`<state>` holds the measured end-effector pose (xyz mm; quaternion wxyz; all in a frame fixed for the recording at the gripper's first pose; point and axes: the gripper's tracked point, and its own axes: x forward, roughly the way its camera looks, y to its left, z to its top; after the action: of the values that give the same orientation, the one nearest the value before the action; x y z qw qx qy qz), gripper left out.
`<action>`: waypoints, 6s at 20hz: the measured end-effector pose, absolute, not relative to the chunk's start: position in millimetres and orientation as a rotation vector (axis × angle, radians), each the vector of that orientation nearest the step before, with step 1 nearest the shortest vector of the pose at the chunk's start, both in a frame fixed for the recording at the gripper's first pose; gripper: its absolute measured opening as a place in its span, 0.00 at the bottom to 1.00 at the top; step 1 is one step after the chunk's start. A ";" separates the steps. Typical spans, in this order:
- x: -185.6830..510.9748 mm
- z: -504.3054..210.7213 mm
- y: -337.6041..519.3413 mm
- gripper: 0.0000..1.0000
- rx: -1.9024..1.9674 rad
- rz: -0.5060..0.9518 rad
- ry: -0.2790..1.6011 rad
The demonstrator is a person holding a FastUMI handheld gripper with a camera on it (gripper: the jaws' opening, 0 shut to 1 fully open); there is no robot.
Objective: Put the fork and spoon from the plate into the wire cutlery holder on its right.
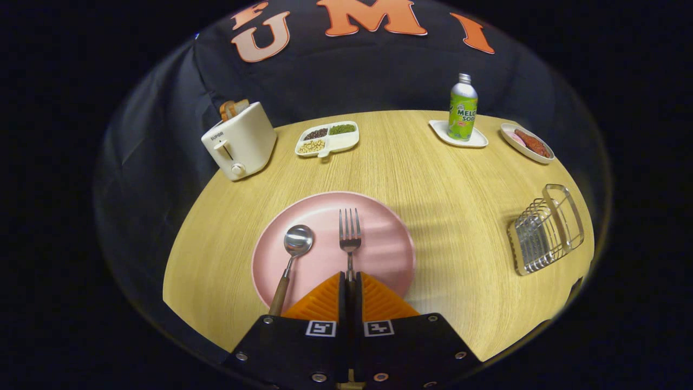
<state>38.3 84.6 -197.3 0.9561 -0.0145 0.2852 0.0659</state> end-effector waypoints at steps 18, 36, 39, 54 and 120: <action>-15.3 -109.6 -128.6 0.04 -0.053 -0.068 0.689; 31.3 -144.3 -163.9 0.04 -0.097 -0.070 1.159; 38.5 -152.8 -164.4 0.04 -0.112 -0.066 1.187; 39.7 -51.0 -102.4 0.98 -0.133 -0.105 0.586; -55.8 -61.0 -145.7 0.05 -0.097 0.047 0.680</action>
<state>-55.8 -145.7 -61.0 0.9414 -0.0476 0.3331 0.0231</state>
